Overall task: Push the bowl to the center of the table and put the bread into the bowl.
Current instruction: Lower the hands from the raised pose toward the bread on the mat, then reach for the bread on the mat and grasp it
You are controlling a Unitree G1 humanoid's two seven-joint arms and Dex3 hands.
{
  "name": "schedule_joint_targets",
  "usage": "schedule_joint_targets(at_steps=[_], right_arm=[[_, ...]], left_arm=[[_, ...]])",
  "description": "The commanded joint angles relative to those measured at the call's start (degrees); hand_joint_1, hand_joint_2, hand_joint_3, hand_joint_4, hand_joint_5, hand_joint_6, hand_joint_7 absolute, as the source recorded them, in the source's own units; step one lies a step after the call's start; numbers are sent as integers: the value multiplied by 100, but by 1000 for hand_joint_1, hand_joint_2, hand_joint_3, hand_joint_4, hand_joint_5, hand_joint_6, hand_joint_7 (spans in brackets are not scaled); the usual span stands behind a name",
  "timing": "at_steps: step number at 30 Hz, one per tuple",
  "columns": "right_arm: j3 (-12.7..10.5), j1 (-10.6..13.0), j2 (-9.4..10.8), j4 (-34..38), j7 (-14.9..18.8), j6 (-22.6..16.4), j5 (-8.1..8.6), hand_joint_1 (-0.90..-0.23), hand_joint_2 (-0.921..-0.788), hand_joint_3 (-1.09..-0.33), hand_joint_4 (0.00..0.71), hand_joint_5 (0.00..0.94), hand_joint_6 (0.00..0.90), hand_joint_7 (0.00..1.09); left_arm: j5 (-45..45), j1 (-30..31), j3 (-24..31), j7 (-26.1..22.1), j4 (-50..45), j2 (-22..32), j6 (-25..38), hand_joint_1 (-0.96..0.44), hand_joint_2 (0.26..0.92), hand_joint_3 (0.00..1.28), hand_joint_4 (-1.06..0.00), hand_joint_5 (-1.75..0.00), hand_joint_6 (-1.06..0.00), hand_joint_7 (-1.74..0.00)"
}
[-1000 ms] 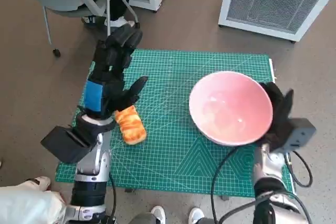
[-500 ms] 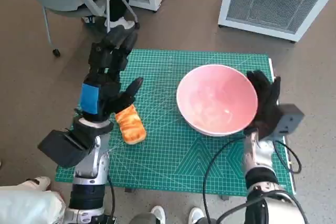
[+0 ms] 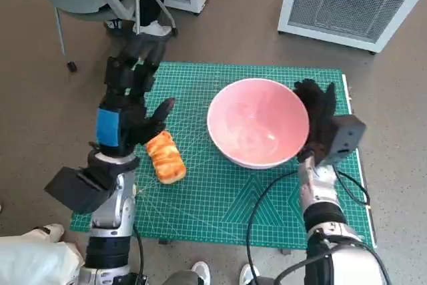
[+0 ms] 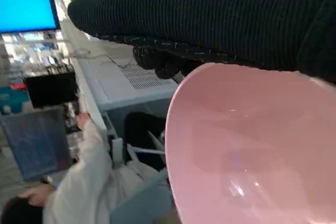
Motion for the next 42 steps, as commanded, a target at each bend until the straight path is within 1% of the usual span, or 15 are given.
schedule_joint_targets(at_steps=[1,7,13,15,17,19,21,23,25,28,31,33,35,38,42], right_arm=[[56,-7,65,97,-33,167,-76,-498,-921,-849,327,3,133,510],[117,1,-22,80,56,164,-94,-492,-921,-851,327,3,125,521],[172,26,-264,44,60,66,-122,-497,-921,-844,327,2,122,532],[163,16,-357,14,27,-27,-118,-505,-921,-832,332,4,124,534],[159,0,-426,-24,-16,-159,-121,-513,-921,-821,337,5,132,525],[167,-19,-482,-103,-21,-405,-123,-522,-921,-807,344,5,155,491],[217,-22,-540,-184,-29,-680,-170,-531,-921,-799,349,5,168,470],[268,-24,-609,-269,11,-968,-211,-542,-921,-794,351,4,176,458],[281,-33,-691,-393,206,-1324,-192,-558,-921,-795,351,3,181,445],[276,-23,-778,-584,612,-1841,-78,-574,-921,-796,352,3,187,435],[286,16,-824,-793,1012,-2355,40,-588,-921,-792,356,2,209,397],[286,40,-847,-920,1274,-2629,147,-593,-921,-795,361,4,219,384],[262,60,-848,-1037,1572,-2788,321,-594,-921,-796,367,7,222,377],[239,120,-829,-1289,2077,-2938,649,-591,-921,-792,372,8,226,369],[244,217,-808,-1583,2515,-3011,956,-588,-921,-787,371,6,229,359]], left_arm=[[49,74,45,42,-134,92,-47,-350,921,305,-266,-194,-56,-563],[51,123,77,11,-150,197,-31,-359,921,305,-272,-185,-58,-559],[169,170,108,-111,-43,490,-74,-377,921,301,-278,-177,-62,-558],[326,180,109,-218,34,743,-112,-380,921,296,-282,-174,-64,-558],[548,181,94,-346,118,1050,-187,-377,921,290,-288,-172,-67,-560],[865,154,45,-530,228,1474,-276,-364,921,275,-298,-170,-79,-566],[1093,113,-19,-747,309,1850,-359,-348,921,263,-308,-168,-90,-572],[1226,43,-99,-973,419,2157,-461,-333,921,251,-317,-167,-101,-577],[1315,-61,-207,-1257,555,2460,-535,-310,921,228,-333,-148,-125,-570],[1389,-204,-375,-1659,682,2818,-538,-289,921,186,-347,-115,-158,-543],[1434,-321,-555,-2039,724,3100,-440,-229,915,100,-367,-59,-222,-455],[1475,-409,-680,-2286,750,3259,-353,-160,901,49,-375,-28,-280,-362],[1530,-502,-791,-2483,815,3375,-304,-112,888,26,-376,-14,-327,-281],[1665,-676,-994,-2772,922,3537,-259,-54,869,9,-372,-5,-380,-186],[1942,-873,-1250,-2976,1005,3671,-247,14,852,2,-355,-1,-415,-108]])
